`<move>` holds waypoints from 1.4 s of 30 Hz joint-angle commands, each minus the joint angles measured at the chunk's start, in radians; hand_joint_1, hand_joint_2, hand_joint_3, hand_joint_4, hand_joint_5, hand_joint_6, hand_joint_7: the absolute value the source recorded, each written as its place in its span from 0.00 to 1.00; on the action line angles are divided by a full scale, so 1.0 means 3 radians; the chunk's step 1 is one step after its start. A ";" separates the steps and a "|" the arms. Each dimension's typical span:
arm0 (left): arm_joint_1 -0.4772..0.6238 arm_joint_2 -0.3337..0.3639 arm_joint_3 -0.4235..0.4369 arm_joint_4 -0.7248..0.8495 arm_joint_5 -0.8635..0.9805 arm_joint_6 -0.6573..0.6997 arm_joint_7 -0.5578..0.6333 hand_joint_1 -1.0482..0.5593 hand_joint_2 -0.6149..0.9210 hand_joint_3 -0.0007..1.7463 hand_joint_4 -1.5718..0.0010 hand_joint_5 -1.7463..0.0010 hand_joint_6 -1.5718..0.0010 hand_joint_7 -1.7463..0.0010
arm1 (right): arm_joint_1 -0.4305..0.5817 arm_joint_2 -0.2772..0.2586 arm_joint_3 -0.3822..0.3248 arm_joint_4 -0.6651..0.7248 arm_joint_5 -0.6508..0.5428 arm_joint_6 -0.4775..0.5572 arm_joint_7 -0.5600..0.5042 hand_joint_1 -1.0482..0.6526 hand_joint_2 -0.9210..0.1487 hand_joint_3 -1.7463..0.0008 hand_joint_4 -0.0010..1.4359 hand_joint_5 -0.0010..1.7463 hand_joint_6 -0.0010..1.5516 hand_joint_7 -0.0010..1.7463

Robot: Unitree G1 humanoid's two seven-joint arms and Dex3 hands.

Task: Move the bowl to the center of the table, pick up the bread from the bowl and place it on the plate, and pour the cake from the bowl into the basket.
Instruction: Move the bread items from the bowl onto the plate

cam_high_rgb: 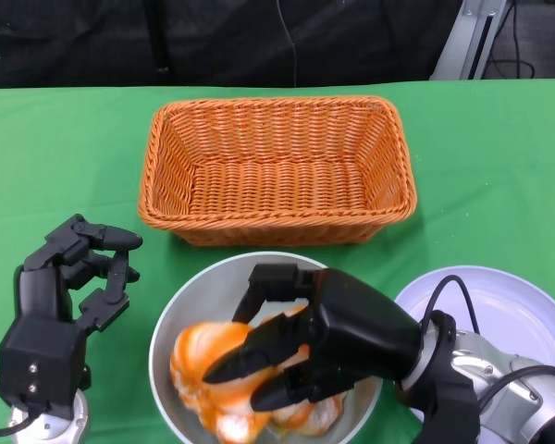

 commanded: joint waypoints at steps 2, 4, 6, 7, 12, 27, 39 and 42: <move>-0.0030 0.0046 0.0013 0.0027 0.0000 -0.0029 0.0008 0.55 0.91 0.41 0.49 0.23 0.47 0.37 | -0.0106 0.0011 -0.0114 0.0046 0.0013 -0.0085 -0.0163 0.49 0.02 1.00 0.57 0.72 0.76 0.02; -0.0030 0.0056 0.0007 0.0034 0.0014 -0.0044 0.0012 0.55 0.91 0.40 0.49 0.24 0.47 0.37 | -0.0132 0.0016 -0.0125 0.0082 0.0003 -0.0125 -0.0217 0.49 0.02 1.00 0.56 0.72 0.75 0.02; -0.0027 0.0060 0.0014 0.0032 -0.0015 -0.0032 -0.0027 0.55 0.91 0.40 0.49 0.23 0.48 0.37 | -0.0175 0.0030 -0.0163 0.0114 -0.0055 -0.0164 -0.0353 0.50 0.02 1.00 0.57 0.73 0.76 0.02; -0.0027 0.0062 0.0019 0.0035 -0.0033 -0.0033 -0.0052 0.55 0.91 0.40 0.49 0.23 0.48 0.37 | -0.0191 0.0036 -0.0183 0.0123 -0.0081 -0.0177 -0.0413 0.49 0.02 1.00 0.57 0.73 0.76 0.02; -0.0027 0.0064 0.0043 0.0012 -0.0113 0.0033 -0.0153 0.55 0.92 0.39 0.50 0.21 0.47 0.37 | -0.0166 0.0020 -0.0261 -0.0007 -0.0006 -0.0083 -0.0384 0.49 0.02 1.00 0.56 0.76 0.76 0.02; -0.0012 0.0100 0.0050 -0.0004 -0.0055 0.0058 -0.0077 0.56 0.94 0.33 0.53 0.12 0.49 0.33 | 0.0107 0.0043 -0.0404 -0.0577 0.1350 0.0374 0.0588 0.46 0.01 1.00 0.50 0.89 0.75 0.06; -0.0003 0.0129 0.0061 0.0006 -0.0034 0.0093 -0.0038 0.60 0.92 0.38 0.48 0.25 0.46 0.38 | 0.0408 0.0000 -0.0717 -0.1287 0.2439 0.1184 0.1468 0.46 0.01 1.00 0.60 0.82 0.50 0.50; 0.0002 0.0130 0.0066 0.0003 -0.0051 0.0087 -0.0059 0.60 0.92 0.38 0.48 0.26 0.46 0.38 | 0.0456 -0.0018 -0.0815 -0.1398 0.2581 0.1290 0.1609 0.47 0.00 0.98 0.60 0.80 0.49 0.50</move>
